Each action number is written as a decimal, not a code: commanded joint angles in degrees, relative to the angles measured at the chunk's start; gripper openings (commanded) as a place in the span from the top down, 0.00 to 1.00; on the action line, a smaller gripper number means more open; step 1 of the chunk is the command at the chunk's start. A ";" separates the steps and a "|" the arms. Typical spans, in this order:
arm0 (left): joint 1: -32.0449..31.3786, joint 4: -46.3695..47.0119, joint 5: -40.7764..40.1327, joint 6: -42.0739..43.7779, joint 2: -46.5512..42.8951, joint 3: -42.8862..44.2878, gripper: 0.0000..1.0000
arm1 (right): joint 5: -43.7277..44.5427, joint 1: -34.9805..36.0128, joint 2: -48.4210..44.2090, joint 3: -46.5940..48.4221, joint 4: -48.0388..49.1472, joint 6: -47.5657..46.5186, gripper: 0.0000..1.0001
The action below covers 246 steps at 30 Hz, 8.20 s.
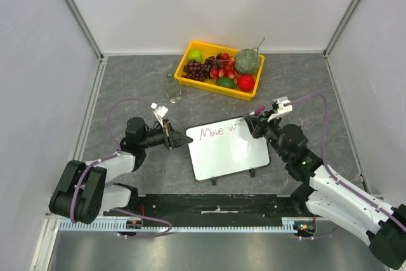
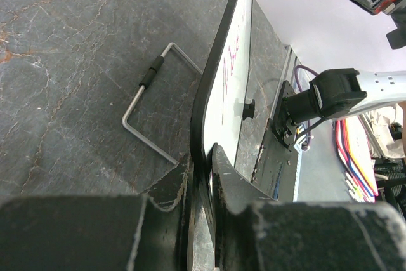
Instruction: Write a sentence on the whiteboard
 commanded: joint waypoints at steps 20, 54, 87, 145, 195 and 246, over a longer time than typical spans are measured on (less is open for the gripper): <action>-0.09 -0.62 -0.13 4.56 -0.60 -0.85 0.98 | 2.75 -0.16 -1.05 -1.18 1.09 -1.91 1.00; -0.18 -0.54 -0.30 4.65 -0.34 -0.76 0.98 | 0.55 -0.16 -6.33 1.10 -1.38 0.55 1.00; 0.00 -0.54 -0.21 4.65 -0.60 -0.76 0.98 | 4.68 -0.16 -6.85 -0.83 -0.32 1.43 1.00; -0.18 -0.54 -0.13 4.56 -0.34 -0.76 0.98 | 6.09 -0.16 -3.51 -0.12 -0.06 0.90 1.00; -0.18 -0.54 -0.21 4.47 -0.34 -0.76 0.98 | 6.70 -0.16 -5.62 0.93 -6.30 -0.68 1.00; -0.18 -0.54 -0.13 4.65 -0.43 -0.76 0.98 | 5.48 -0.77 -5.09 -2.50 -6.47 -0.51 1.00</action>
